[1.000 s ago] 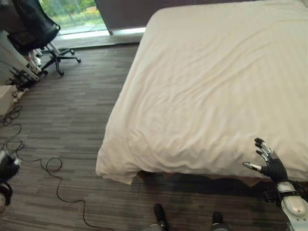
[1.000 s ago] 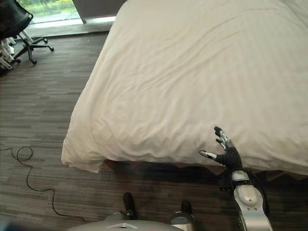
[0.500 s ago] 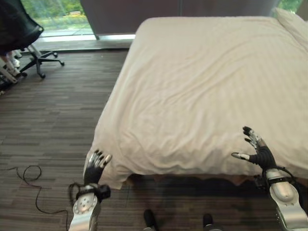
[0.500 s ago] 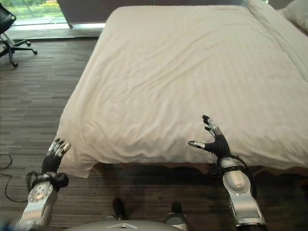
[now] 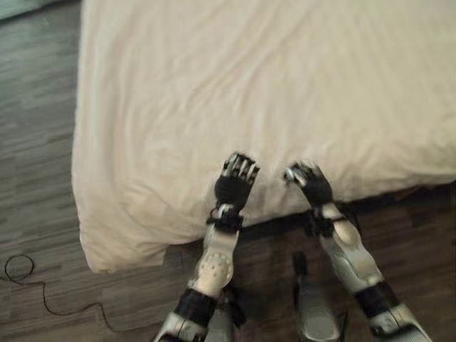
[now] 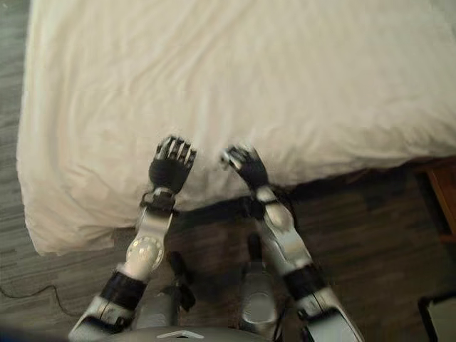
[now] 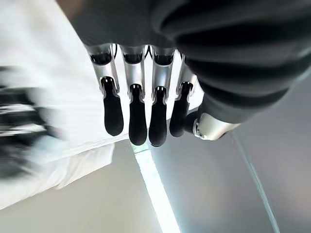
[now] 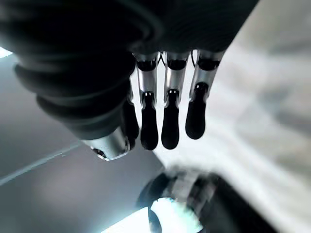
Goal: Making the bed.
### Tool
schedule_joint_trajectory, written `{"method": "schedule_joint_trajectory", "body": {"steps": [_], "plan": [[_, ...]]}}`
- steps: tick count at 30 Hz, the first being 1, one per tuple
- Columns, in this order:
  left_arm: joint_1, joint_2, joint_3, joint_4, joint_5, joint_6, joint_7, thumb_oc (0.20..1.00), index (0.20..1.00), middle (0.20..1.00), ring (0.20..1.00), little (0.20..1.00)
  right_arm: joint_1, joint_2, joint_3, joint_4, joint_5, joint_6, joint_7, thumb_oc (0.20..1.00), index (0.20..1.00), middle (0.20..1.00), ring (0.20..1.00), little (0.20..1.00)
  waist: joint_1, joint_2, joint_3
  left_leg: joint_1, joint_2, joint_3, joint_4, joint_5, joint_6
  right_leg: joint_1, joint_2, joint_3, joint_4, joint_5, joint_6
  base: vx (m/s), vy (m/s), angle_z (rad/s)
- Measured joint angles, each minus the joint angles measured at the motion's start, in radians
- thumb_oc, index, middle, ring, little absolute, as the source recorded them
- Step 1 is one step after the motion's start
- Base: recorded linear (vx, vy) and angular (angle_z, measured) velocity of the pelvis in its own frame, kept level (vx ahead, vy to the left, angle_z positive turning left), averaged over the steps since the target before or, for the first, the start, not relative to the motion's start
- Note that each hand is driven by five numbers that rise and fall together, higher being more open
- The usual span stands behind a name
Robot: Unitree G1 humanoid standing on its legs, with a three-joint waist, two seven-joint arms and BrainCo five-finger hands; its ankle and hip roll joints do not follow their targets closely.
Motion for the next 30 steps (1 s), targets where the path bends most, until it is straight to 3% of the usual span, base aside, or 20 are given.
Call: {"method": "schedule_joint_trajectory", "body": {"steps": [1, 2, 3, 4, 5, 7, 8, 10, 11, 12, 14, 18, 21, 23, 25, 28, 29, 30], "plan": [[-0.004, -0.019, 0.015, -0.002, -0.008, -0.009, -0.007, 0.200, 0.200, 0.200, 0.200, 0.200, 0.042, 0.026, -0.024, 0.003, 0.112, -0.032, 0.033, 0.200, 0.200, 0.200, 0.200, 0.200, 0.022, -0.006, 0.004, -0.037, -0.003, -0.044, 0.058, -0.014, -0.006, 0.036, 0.028, 0.043, -0.014, -0.115, -0.073, 0.03, -0.271, 0.80], [0.000, -0.022, 0.018, -0.006, -0.009, -0.009, -0.015, 0.200, 0.200, 0.200, 0.200, 0.200, 0.048, 0.015, -0.026, 0.014, 0.164, -0.043, 0.044, 0.200, 0.200, 0.200, 0.200, 0.200, 0.034, 0.013, 0.016, -0.058, 0.017, -0.065, 0.081, -0.015, -0.008, 0.042, 0.043, 0.025, -0.022, -0.115, -0.076, -0.04, -0.299, 0.73], [0.012, -0.012, 0.020, -0.007, -0.009, -0.010, -0.018, 0.200, 0.200, 0.200, 0.200, 0.200, 0.056, 0.009, -0.027, 0.023, 0.188, -0.044, 0.051, 0.200, 0.200, 0.200, 0.200, 0.200, 0.045, 0.012, 0.019, -0.073, 0.022, -0.077, 0.096, -0.007, -0.008, 0.045, 0.047, 0.013, -0.023, -0.110, -0.082, -0.06, -0.303, 0.49], [0.019, -0.002, 0.029, 0.003, -0.011, -0.018, -0.019, 0.200, 0.200, 0.200, 0.200, 0.200, 0.061, 0.001, -0.029, 0.031, 0.215, -0.052, 0.055, 0.200, 0.200, 0.200, 0.200, 0.200, 0.058, 0.019, 0.031, -0.115, 0.037, -0.101, 0.161, -0.006, -0.010, 0.043, 0.057, -0.003, 0.004, -0.115, -0.098, -0.04, -0.181, 0.68], [0.023, 0.000, 0.034, 0.010, -0.018, -0.030, -0.019, 0.200, 0.200, 0.200, 0.200, 0.200, 0.067, -0.002, -0.042, 0.035, 0.228, -0.062, 0.055, 0.200, 0.200, 0.200, 0.200, 0.200, 0.060, 0.005, 0.041, -0.185, 0.050, -0.138, 0.262, 0.012, -0.008, 0.031, 0.046, -0.015, 0.038, -0.141, -0.113, 0.02, -0.200, 0.78], [0.026, 0.023, 0.054, 0.011, -0.030, -0.052, -0.020, 0.200, 0.200, 0.200, 0.200, 0.200, 0.037, 0.003, -0.055, 0.047, 0.258, -0.074, 0.056, 0.200, 0.200, 0.200, 0.200, 0.200, 0.108, -0.028, 0.061, -0.259, 0.058, -0.192, 0.336, 0.098, -0.017, 0.013, 0.040, -0.034, 0.061, -0.185, -0.128, 0.10, -0.032, 0.65], [0.000, 0.065, 0.048, 0.012, -0.029, -0.058, -0.020, 0.200, 0.200, 0.200, 0.200, 0.200, -0.006, 0.007, -0.069, 0.053, 0.263, -0.095, 0.057, 0.200, 0.200, 0.200, 0.200, 0.200, 0.100, -0.027, 0.064, -0.332, 0.071, -0.241, 0.364, 0.136, -0.023, -0.006, 0.051, -0.058, 0.058, -0.200, -0.149, 0.29, 0.299, 0.45], [-0.030, 0.100, 0.065, 0.013, -0.023, -0.067, -0.021, 0.200, 0.200, 0.200, 0.200, 0.200, -0.018, 0.000, -0.079, 0.054, 0.262, -0.105, 0.058, 0.200, 0.200, 0.200, 0.200, 0.200, 0.104, -0.028, 0.069, -0.321, 0.056, -0.246, 0.275, 0.070, -0.028, -0.042, 0.075, -0.054, 0.044, -0.175, -0.154, 0.15, 0.272, 0.00], [-0.028, 0.122, 0.078, 0.013, 0.011, -0.067, -0.026, 0.200, 0.200, 0.200, 0.200, 0.200, -0.024, -0.011, -0.074, 0.061, 0.261, -0.114, 0.063, 0.200, 0.200, 0.200, 0.200, 0.200, 0.098, -0.005, 0.064, -0.292, 0.066, -0.249, 0.180, 0.045, -0.022, -0.062, 0.111, -0.050, 0.030, -0.161, -0.144, -0.03, 0.132, -0.67], [-0.086, 0.147, 0.158, 0.057, 0.062, -0.075, -0.039, 0.200, 0.200, 0.200, 0.200, 0.200, -0.016, -0.015, -0.121, 0.059, 0.261, -0.119, 0.086, 0.200, 0.200, 0.200, 0.200, 0.200, 0.069, 0.015, 0.076, -0.275, 0.074, -0.192, 0.024, 0.077, -0.011, -0.159, 0.125, -0.045, 0.072, -0.144, -0.167, 0.02, 0.146, -0.53], [-0.176, 0.160, 0.185, 0.047, 0.123, -0.104, -0.056, 0.200, 0.200, 0.200, 0.200, 0.200, 0.005, -0.042, -0.149, 0.012, 0.259, -0.146, 0.117, 0.200, 0.200, 0.200, 0.200, 0.200, 0.053, 0.015, 0.086, -0.345, 0.061, -0.164, 0.063, 0.080, -0.016, -0.227, 0.100, -0.031, 0.087, -0.140, -0.165, 0.08, 0.080, -0.16], [-0.273, 0.236, 0.250, 0.101, 0.177, -0.115, -0.044, 0.200, 0.200, 0.200, 0.200, 0.200, -0.010, -0.039, -0.172, 0.038, 0.240, -0.136, 0.121, 0.200, 0.200, 0.200, 0.200, 0.200, 0.032, 0.016, 0.079, -0.351, 0.046, -0.152, 0.060, 0.071, -0.010, -0.231, 0.094, -0.008, 0.045, -0.117, -0.141, 0.07, 0.080, -0.08], [-0.330, 0.424, 0.339, 0.198, 0.206, -0.122, -0.036, 0.200, 0.200, 0.200, 0.200, 0.200, -0.024, -0.053, -0.226, 0.084, 0.239, -0.130, 0.130, 0.200, 0.200, 0.200, 0.200, 0.200, 0.022, 0.030, 0.046, -0.394, 0.048, -0.130, 0.040, 0.075, -0.006, -0.274, 0.108, 0.008, -0.007, -0.083, -0.128, 0.02, 0.041, -0.22], [-0.369, 0.557, 0.424, 0.312, 0.208, -0.137, 0.021, 0.200, 0.200, 0.200, 0.200, 0.200, 0.003, -0.079, -0.312, 0.143, 0.242, -0.133, 0.121, 0.200, 0.200, 0.200, 0.200, 0.200, 0.007, 0.055, 0.019, -0.422, 0.045, -0.123, 0.025, 0.102, 0.018, -0.290, 0.112, -0.002, -0.038, -0.042, -0.135, -0.03, 0.035, -0.04], [-0.310, 0.632, 0.492, 0.383, 0.225, -0.145, 0.033, 0.200, 0.200, 0.200, 0.200, 0.200, 0.025, -0.116, -0.362, 0.196, 0.243, -0.131, 0.111, 0.200, 0.200, 0.200, 0.200, 0.200, -0.003, 0.059, 0.009, -0.418, 0.038, -0.117, 0.004, 0.105, 0.021, -0.289, 0.111, -0.003, -0.054, -0.036, -0.130, 0.07, 0.044, -0.02], [-0.104, 0.637, 0.643, 0.415, 0.228, -0.162, 0.023, 0.200, 0.200, 0.200, 0.200, 0.200, 0.083, -0.174, -0.534, 0.308, 0.263, -0.129, 0.035, 0.200, 0.200, 0.200, 0.200, 0.200, 0.005, 0.070, 0.001, -0.386, 0.034, -0.110, -0.020, 0.107, 0.023, -0.257, 0.117, -0.006, -0.086, -0.031, -0.128, 0.05, 0.028, -0.05], [-0.024, 0.682, 0.664, 0.466, 0.230, -0.147, 0.006, 0.200, 0.200, 0.200, 0.200, 0.200, 0.108, -0.239, -0.556, 0.348, 0.260, -0.120, 0.034, 0.200, 0.200, 0.200, 0.200, 0.200, 0.009, 0.072, 0.000, -0.365, 0.034, -0.111, -0.029, 0.107, 0.023, -0.236, 0.119, -0.009, -0.091, -0.033, -0.126, 0.06, 0.056, -0.08], [0.074, 0.718, 0.763, 0.618, 0.226, -0.122, -0.007, 0.200, 0.200, 0.200, 0.200, 0.200, 0.140, -0.329, -0.674, 0.409, 0.261, -0.111, 0.027, 0.200, 0.200, 0.200, 0.200, 0.200, 0.006, 0.077, -0.007, -0.341, 0.032, -0.112, -0.038, 0.106, 0.023, -0.214, 0.117, -0.007, -0.104, -0.034, -0.124, 0.04, 0.045, -0.05]]}}
